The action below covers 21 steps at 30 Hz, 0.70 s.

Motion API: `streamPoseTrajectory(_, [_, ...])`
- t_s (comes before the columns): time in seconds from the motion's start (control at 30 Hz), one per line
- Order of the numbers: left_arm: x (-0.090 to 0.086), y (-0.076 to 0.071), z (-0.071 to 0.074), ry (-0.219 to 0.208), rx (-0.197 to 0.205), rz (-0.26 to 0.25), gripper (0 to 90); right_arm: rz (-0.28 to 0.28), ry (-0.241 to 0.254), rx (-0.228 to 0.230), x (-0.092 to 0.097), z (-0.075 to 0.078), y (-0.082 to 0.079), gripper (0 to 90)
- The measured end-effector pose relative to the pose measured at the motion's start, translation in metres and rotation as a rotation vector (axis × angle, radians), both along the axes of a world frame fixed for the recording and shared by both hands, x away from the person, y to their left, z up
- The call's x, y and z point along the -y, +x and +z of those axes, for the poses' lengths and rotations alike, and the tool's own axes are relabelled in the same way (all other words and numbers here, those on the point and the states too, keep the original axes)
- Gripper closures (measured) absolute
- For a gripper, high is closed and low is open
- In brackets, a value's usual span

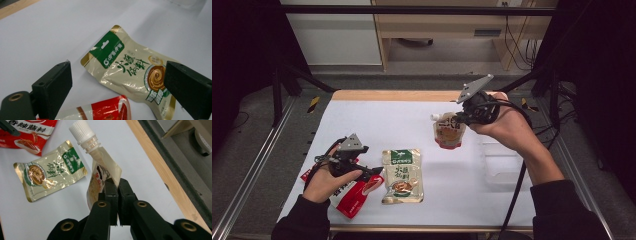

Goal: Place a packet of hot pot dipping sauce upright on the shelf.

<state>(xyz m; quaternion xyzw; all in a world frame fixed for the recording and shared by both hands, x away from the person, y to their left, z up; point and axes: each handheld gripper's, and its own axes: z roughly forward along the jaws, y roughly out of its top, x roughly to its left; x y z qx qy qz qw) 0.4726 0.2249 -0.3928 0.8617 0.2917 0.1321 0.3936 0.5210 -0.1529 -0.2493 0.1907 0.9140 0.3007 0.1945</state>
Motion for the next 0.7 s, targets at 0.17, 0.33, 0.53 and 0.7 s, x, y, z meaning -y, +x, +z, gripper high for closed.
streamPoseTrajectory(0.17, [-0.003,0.0,-0.004,0.015,-0.001,0.007,8.4,-0.018,0.007,0.012,0.012,0.008,0.003,88.5])
streamPoseTrajectory(0.33, [-0.011,0.0,-0.004,0.005,0.0,0.025,8.3,-0.045,0.011,0.028,0.031,0.018,0.008,88.6])
streamPoseTrajectory(0.53, [-0.019,0.001,-0.004,0.008,0.006,0.053,8.1,-0.064,0.018,0.04,0.051,0.025,0.01,88.5])
streamPoseTrajectory(0.7, [-0.024,0.001,-0.004,0.004,0.006,0.071,8.1,-0.064,0.007,0.051,0.062,0.026,0.011,88.5])
